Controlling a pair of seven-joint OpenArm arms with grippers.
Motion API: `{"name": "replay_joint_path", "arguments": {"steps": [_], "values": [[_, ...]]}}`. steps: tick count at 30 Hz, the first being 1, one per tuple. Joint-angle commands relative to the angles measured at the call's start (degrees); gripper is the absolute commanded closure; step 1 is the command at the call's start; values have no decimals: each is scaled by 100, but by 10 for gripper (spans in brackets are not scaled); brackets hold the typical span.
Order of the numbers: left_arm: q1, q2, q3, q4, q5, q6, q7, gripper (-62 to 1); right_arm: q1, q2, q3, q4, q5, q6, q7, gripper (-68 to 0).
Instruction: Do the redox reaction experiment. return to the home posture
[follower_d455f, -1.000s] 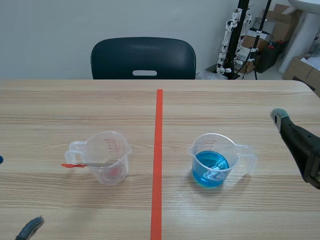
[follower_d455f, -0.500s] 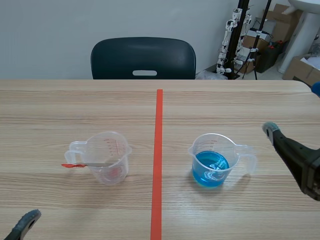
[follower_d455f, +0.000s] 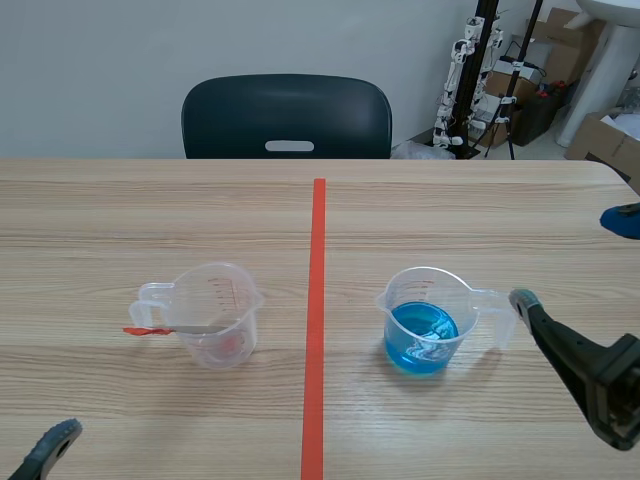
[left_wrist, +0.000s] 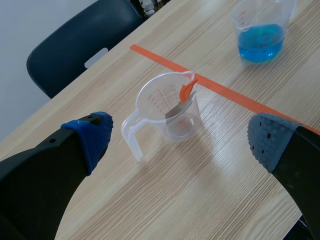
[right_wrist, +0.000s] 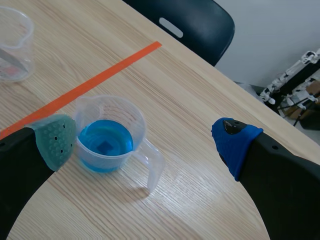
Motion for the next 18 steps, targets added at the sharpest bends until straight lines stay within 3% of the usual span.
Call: {"name": "replay_joint_path", "arguments": {"steps": [1, 7, 12, 18], "values": [[-31, 28, -15, 79, -39, 31, -70, -566, -24, 74, 24, 39, 37, 2, 61, -560], [-31, 31, -15, 79, -39, 31, -70, -566, -28, 74, 24, -184, 37, -4, 2, -560], [-31, 166, -20, 79, -35, 33, -74, -566, -120, 76, 28, -330, 35, -509, 330, -560], [-28, 350, -20, 79, -26, 31, -149, -566, -120, 74, 28, -330, 37, -507, 321, -560]]}}
